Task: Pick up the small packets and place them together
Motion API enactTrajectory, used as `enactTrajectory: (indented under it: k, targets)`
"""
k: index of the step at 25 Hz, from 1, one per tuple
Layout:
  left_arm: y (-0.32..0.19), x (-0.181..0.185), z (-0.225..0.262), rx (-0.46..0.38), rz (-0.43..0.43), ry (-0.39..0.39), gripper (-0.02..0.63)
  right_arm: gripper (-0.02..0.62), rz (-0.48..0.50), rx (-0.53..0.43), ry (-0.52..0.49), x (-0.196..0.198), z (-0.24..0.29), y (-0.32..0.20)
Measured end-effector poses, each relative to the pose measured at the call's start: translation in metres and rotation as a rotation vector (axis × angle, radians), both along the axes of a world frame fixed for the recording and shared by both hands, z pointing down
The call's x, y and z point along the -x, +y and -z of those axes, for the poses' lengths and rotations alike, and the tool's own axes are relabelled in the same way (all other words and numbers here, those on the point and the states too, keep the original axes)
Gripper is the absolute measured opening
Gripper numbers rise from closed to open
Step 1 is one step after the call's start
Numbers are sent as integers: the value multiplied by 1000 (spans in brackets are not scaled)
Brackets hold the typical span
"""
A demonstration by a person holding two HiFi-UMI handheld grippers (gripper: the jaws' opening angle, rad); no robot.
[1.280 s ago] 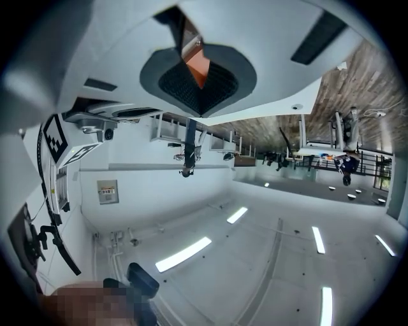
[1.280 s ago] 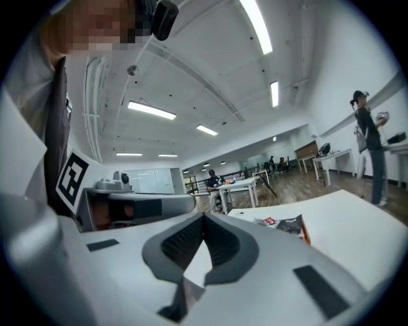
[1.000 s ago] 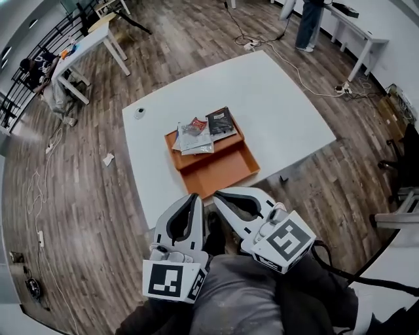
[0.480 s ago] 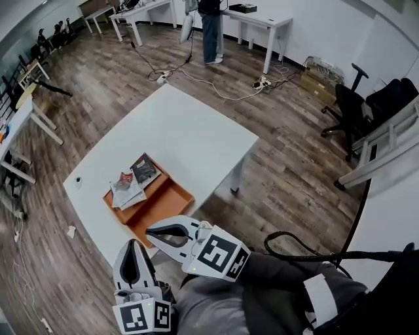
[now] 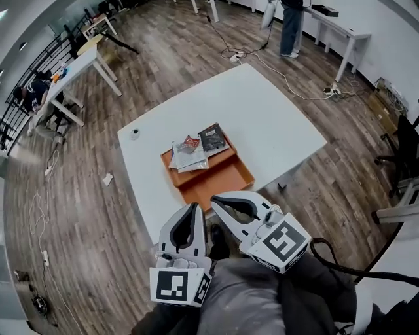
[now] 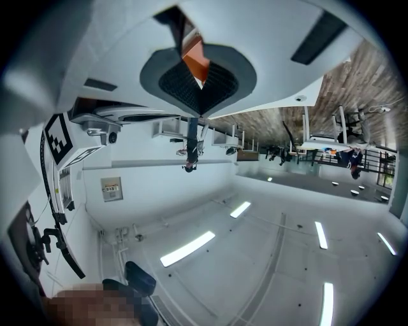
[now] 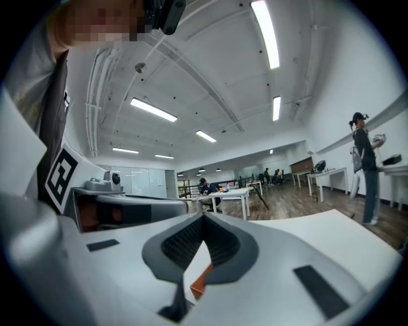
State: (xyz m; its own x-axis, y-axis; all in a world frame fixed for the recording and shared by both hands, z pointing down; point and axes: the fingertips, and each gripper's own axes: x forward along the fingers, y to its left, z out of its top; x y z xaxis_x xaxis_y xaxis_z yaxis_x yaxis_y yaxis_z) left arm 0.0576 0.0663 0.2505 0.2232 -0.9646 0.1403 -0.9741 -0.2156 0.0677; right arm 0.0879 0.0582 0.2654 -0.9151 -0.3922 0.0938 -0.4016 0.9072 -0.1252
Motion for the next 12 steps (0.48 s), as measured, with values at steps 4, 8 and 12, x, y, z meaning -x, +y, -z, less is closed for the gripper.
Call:
enactTrajectory:
  k: [4, 8, 12]
  targets:
    - [-1, 2, 0, 7, 8, 0, 2, 5, 2, 4, -5, 0, 2, -2]
    - [0, 4, -1, 14, 21, 0, 2, 5, 14, 8, 0, 2, 0, -1]
    - [-6, 10, -2, 22, 26, 2, 2, 5, 18, 14, 0, 7, -1, -6]
